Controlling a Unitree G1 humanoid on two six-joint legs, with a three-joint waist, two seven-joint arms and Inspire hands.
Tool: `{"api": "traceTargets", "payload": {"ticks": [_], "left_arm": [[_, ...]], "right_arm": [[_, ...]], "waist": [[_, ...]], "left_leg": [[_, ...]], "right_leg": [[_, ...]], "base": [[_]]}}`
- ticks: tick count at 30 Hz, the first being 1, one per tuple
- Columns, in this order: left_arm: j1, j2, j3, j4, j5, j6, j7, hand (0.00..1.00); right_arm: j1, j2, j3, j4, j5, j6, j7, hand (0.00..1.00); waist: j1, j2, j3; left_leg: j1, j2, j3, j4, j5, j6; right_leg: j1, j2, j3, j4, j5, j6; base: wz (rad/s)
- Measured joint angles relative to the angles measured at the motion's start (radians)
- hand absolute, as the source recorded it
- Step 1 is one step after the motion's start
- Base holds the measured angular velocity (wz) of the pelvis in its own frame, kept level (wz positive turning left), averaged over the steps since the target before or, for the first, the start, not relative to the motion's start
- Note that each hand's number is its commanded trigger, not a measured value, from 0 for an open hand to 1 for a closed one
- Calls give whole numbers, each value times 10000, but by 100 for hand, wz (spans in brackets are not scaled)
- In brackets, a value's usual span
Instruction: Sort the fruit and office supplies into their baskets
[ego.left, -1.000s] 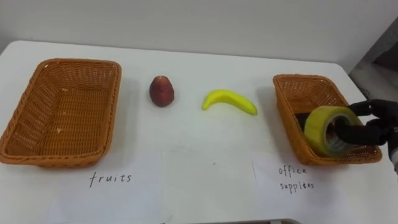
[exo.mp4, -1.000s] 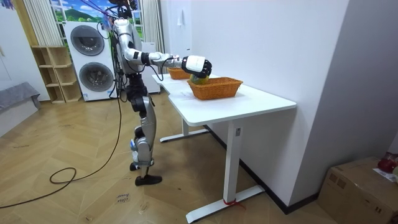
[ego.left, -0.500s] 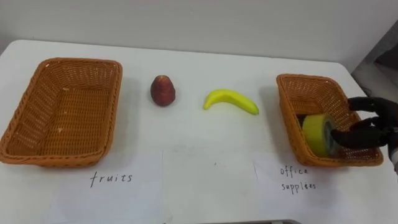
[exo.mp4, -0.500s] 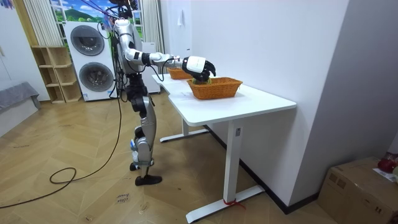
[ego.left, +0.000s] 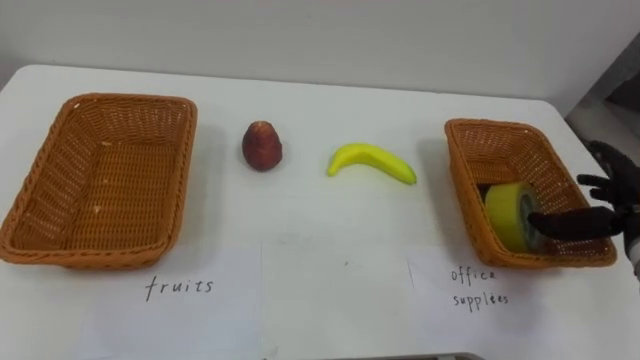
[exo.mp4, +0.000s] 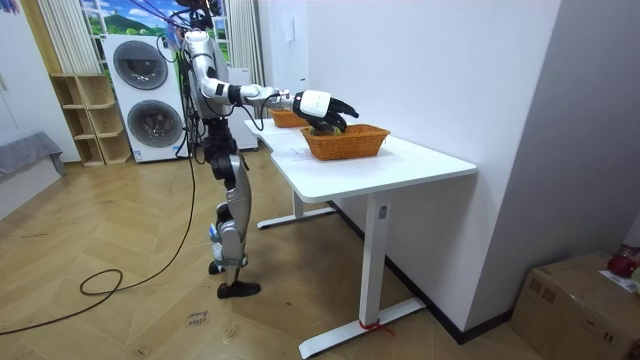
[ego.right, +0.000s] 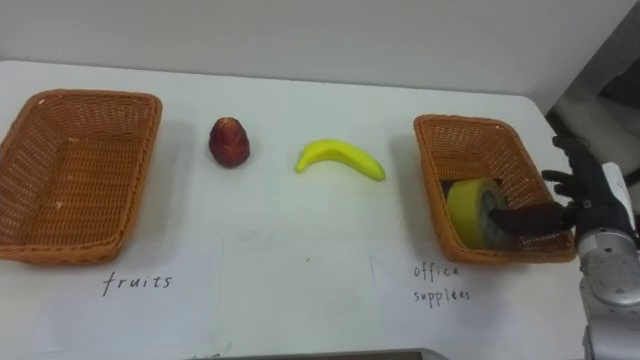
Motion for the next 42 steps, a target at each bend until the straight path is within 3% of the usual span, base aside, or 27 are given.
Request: {"api": "traceTargets", "payload": {"ticks": [18, 24, 31, 39, 42], "left_arm": [[-36, 2, 1, -3, 54, 0, 3, 0], [-42, 4, -14, -9, 5, -1, 0, 0], [-47, 11, -21, 33, 10, -82, 16, 0], [-139, 7, -51, 228, 35, -255, 83, 0], [-158, 35, -40, 224, 52, -307, 99, 0]], "right_arm": [[-72, -1, 0, -216, -228, -4, -266, 0], [-51, 0, -1, -1923, -580, -9, -741, 0], [-53, -1, -1, -2970, -297, -400, -1588, 0], [-397, -3, 11, -3655, -321, -513, -1949, 0], [-627, -35, 11, -3685, -300, -616, -2224, 0]], "waist": [[15, 107, -5], [-69, 177, 13], [46, 167, 28], [71, 206, 47], [239, 236, 63]], "left_leg": [[15, 4, 25, -6, 0, 0], [-11, 5, 20, -14, 0, 0], [117, 7, 20, -75, 0, 0], [106, 8, 45, -160, 1, 0], [105, 9, 52, -145, 2, 2]], "right_leg": [[-19, -10, 8, 26, 1, -3], [-57, -2, 82, 53, 1, -2], [77, 13, 83, 15, 1, -2], [3, 37, 99, 48, 1, -2], [-29, 52, 47, 68, 0, -1]], "base": [[0], [0], [0], [0], [0]]}}
